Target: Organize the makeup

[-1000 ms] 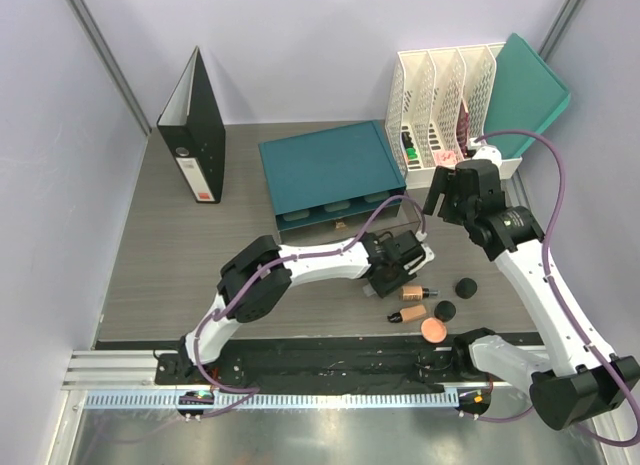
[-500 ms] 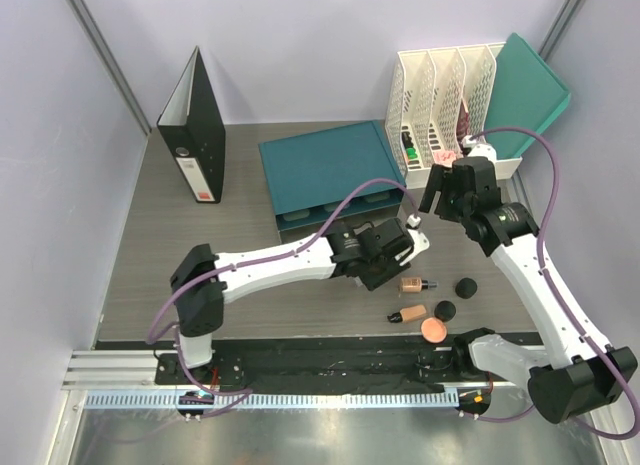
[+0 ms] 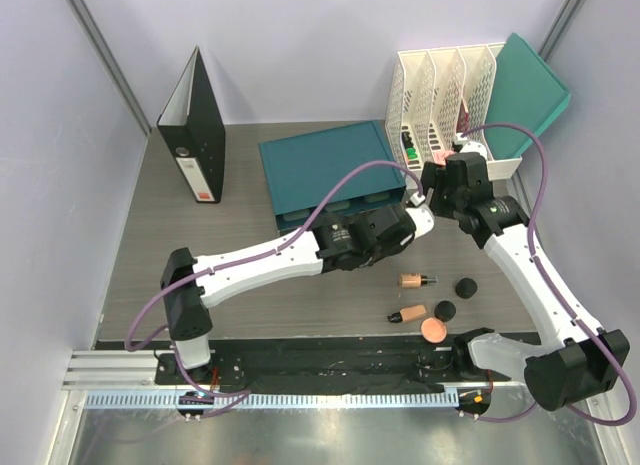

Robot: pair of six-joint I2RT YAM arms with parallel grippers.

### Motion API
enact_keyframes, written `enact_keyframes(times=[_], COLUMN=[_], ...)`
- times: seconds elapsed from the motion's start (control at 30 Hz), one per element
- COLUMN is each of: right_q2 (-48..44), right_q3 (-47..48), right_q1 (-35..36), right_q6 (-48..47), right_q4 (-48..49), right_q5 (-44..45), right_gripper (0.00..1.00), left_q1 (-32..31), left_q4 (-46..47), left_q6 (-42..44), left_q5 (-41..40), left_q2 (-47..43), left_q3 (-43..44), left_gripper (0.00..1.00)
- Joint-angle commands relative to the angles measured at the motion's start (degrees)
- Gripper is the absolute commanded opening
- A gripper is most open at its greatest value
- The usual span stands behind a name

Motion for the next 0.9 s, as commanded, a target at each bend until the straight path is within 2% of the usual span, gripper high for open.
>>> enact_keyframes(times=[0.0, 0.13, 0.33, 0.8, 0.87], right_q2=[-0.02, -0.10, -0.37, 0.51, 0.95], right_q3=[0.82, 0.47, 0.20, -0.41, -0.41], right_q1=[-0.19, -0.28, -0.54, -2.83, -2.74], right_q6=[0.41, 0.59, 0.23, 0.85, 0.94], right_q4=[2.53, 2.53, 2.27, 2.18, 2.18], right_q5=[-0.16, 0.27, 1.50, 1.60, 1.24], right_gripper=[0.83, 0.83, 0.86, 0.88, 0.88], left_q1=[2.58, 6.44, 11.54, 12.87, 12.87], left_q4=[2.41, 2.77, 1.89, -0.57, -0.57], left_q6=[1.70, 1.61, 1.43, 2.14, 2.05], left_q5=[-3.92, -2.43, 2.48, 16.46, 16.91], left_q2=[0.70, 2.99, 7.73, 10.99, 11.25], left_q3=[5.69, 9.03, 14.22, 12.82, 12.03], left_gripper=[0.00, 0.00, 0.12, 0.29, 0.42])
